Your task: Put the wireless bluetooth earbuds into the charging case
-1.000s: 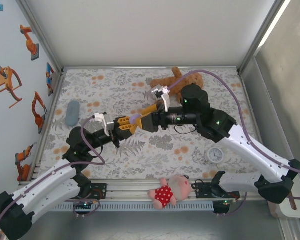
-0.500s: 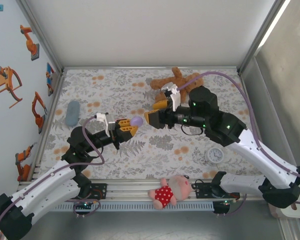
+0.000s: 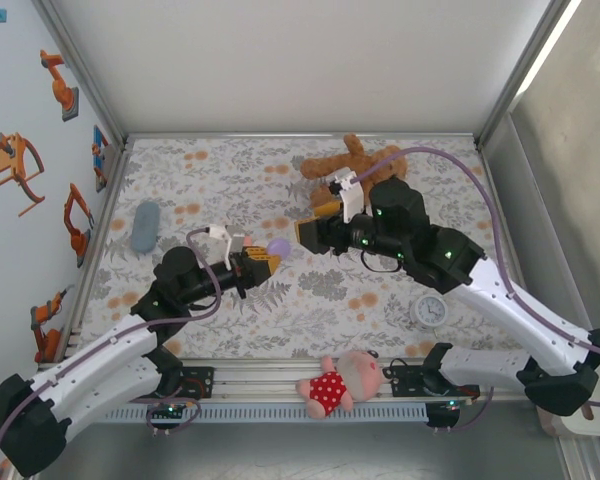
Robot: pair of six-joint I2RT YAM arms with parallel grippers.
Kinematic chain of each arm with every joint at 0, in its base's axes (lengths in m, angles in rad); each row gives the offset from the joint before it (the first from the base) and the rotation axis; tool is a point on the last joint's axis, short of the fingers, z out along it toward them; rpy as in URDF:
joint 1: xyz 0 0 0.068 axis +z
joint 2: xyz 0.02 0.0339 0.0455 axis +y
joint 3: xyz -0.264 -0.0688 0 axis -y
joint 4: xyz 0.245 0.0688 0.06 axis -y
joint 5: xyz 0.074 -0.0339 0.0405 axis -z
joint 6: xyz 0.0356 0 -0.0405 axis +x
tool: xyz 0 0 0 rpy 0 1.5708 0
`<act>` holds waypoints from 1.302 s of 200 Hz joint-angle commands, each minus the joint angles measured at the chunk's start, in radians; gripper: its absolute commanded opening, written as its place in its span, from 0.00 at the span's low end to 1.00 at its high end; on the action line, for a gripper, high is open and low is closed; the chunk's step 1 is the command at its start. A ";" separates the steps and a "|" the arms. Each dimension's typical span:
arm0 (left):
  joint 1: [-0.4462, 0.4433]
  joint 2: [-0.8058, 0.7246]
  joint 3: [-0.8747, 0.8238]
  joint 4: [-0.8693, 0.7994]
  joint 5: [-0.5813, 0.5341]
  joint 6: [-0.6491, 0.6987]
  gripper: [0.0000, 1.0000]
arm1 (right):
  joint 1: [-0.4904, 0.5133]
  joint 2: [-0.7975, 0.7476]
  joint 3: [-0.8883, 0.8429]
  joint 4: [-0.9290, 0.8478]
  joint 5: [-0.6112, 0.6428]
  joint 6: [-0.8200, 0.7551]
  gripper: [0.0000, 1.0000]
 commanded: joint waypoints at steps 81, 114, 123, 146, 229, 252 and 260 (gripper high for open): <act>-0.021 0.233 0.054 -0.248 -0.078 -0.281 0.00 | 0.001 -0.102 -0.093 -0.058 0.322 0.025 0.75; -0.034 0.393 0.114 -0.238 -0.034 -0.344 0.00 | 0.000 -0.112 -0.116 -0.063 0.346 0.024 0.82; -0.041 0.439 0.130 -0.227 -0.031 -0.357 0.00 | -0.001 -0.115 -0.122 -0.065 0.351 0.024 0.84; -0.051 0.535 0.168 -0.208 -0.024 -0.374 0.01 | -0.002 -0.129 -0.142 -0.065 0.376 0.020 0.87; -0.066 0.760 0.235 -0.141 -0.015 -0.425 0.10 | -0.015 -0.165 -0.152 -0.102 0.441 -0.012 0.90; -0.067 0.762 0.231 -0.146 -0.038 -0.418 0.21 | -0.028 -0.165 -0.146 -0.111 0.447 -0.025 0.91; -0.067 0.760 0.231 -0.154 -0.045 -0.412 0.23 | -0.032 -0.165 -0.145 -0.113 0.450 -0.030 0.91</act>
